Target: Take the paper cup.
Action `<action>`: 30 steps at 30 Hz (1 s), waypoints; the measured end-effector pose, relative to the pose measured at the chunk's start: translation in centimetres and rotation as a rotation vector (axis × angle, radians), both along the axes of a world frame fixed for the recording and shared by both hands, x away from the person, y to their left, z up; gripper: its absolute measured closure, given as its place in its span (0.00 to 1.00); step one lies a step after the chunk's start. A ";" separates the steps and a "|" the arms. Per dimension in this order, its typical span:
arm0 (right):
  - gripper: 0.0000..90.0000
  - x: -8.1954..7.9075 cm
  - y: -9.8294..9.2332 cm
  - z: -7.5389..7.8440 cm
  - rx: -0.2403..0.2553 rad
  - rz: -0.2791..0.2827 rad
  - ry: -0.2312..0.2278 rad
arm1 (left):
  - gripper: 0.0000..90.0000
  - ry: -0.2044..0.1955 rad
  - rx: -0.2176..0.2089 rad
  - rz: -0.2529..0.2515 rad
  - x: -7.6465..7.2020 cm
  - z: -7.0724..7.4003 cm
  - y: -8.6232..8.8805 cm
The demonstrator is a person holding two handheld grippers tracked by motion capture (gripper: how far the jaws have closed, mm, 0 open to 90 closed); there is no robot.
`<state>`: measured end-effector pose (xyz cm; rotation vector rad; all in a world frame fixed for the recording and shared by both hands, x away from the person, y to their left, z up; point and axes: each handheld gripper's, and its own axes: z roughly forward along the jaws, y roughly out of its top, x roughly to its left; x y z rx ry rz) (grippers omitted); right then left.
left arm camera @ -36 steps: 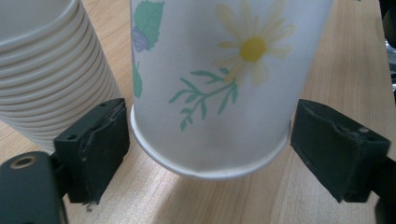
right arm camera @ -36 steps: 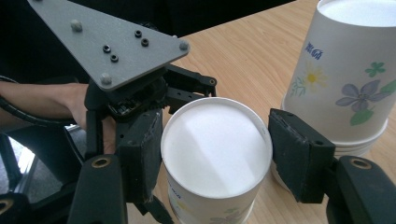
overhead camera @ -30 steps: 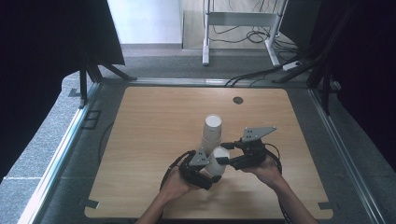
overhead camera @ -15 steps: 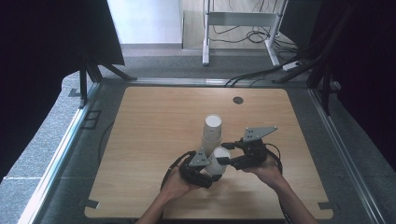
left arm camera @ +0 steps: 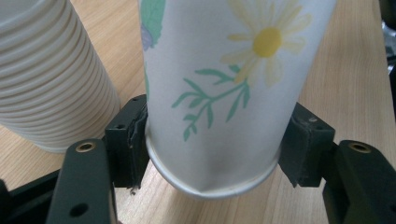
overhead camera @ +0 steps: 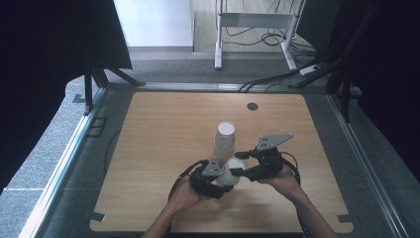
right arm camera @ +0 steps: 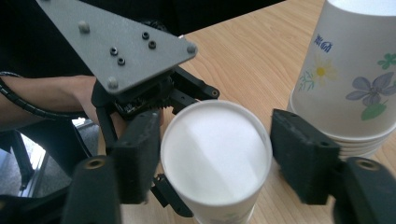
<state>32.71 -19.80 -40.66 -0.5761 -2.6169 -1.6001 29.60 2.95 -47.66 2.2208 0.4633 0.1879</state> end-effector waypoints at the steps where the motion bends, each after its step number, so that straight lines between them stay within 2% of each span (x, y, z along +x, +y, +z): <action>1: 0.34 0.0 0.0 0.0 0.000 0.000 0.000 | 0.38 -0.003 0.012 -0.004 0.0 0.0 0.0; 3: 0.30 0.0 -0.2 0.3 -0.002 0.006 -0.006 | 0.38 -0.005 0.047 -0.019 0.1 0.1 0.2; 8: 0.24 0.0 -0.5 0.6 -0.029 0.017 -0.014 | 0.38 -0.006 0.077 -0.030 0.1 0.3 0.3; 10: 0.23 0.0 -0.5 0.6 -0.049 0.022 -0.018 | 0.38 -0.009 0.110 -0.046 0.1 0.5 0.4; 15: 0.22 -0.1 -0.3 0.2 -0.130 0.043 -0.021 | 0.38 -0.009 0.165 -0.076 -0.2 0.6 0.2; 16: 0.22 -0.1 0.0 -0.2 -0.164 0.061 -0.018 | 0.38 -0.007 0.188 -0.089 -0.2 0.6 0.1; 17: 0.22 -0.1 0.0 -0.2 -0.164 0.061 -0.018 | 0.38 -0.007 0.188 -0.089 -0.2 0.6 0.1; 21: 0.22 -0.2 0.6 -1.0 -0.216 0.095 -0.008 | 0.38 -0.001 0.227 -0.106 -0.4 0.5 -0.2; 30: 0.26 -0.8 1.9 -1.9 -0.317 0.165 -0.017 | 0.38 0.005 0.275 -0.124 -0.6 0.6 -0.7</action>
